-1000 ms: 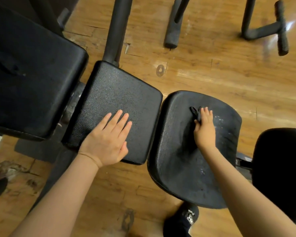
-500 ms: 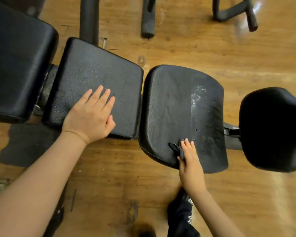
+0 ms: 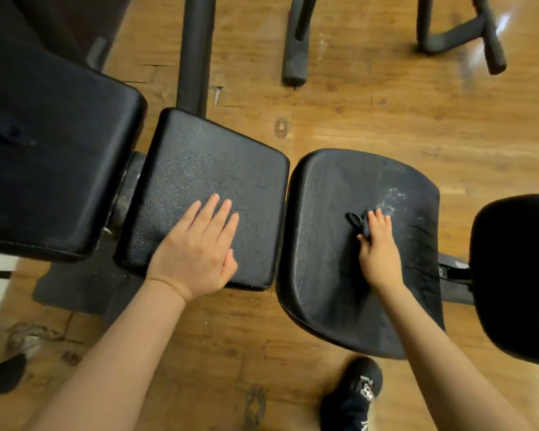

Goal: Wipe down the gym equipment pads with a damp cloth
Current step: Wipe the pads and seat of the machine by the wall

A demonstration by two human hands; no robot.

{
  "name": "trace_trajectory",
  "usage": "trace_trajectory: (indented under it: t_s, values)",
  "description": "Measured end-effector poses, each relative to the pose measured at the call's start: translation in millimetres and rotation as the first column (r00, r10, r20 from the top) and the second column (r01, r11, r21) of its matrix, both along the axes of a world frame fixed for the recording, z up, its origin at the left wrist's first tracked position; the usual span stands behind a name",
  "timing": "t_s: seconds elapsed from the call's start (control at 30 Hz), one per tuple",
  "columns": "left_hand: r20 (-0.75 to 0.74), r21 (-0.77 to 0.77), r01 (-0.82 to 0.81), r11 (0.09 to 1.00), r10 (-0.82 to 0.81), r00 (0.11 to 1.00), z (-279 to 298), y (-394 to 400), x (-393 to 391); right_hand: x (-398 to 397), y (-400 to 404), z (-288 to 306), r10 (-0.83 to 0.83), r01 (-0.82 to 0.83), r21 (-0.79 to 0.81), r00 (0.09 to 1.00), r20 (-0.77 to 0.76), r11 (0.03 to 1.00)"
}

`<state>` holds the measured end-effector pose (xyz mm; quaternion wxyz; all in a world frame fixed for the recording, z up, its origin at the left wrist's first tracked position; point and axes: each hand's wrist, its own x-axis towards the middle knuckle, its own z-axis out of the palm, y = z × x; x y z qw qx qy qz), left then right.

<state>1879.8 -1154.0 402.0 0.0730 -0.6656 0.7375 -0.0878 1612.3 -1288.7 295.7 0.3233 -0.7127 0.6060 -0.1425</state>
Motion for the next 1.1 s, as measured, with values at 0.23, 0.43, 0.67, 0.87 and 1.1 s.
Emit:
trace_trajectory:
  t_s: [0.23,0.43,0.67,0.87,1.1]
  values:
    - [-0.006,0.036,-0.024,0.999,0.024,1.000,1,-1,2,30,-129,4,0.006,-0.004,0.017,0.996,-0.089,1.000]
    - [0.000,0.033,-0.034,0.999,0.034,0.999,0,-3,3,23,-123,4,0.025,-0.023,0.023,0.998,-0.060,0.999]
    - [-0.001,0.002,-0.022,1.000,0.022,1.000,-2,-2,5,-12,-26,-3,0.060,-0.061,0.048,0.998,0.017,0.997]
    - [-0.008,-0.053,-0.004,0.999,0.003,1.000,-6,0,7,-48,86,-2,0.099,-0.100,0.064,0.995,0.024,0.993]
    - [-0.001,-0.051,-0.031,0.998,0.031,1.000,-6,0,2,-69,142,0,0.103,-0.106,0.089,0.994,0.033,0.990]
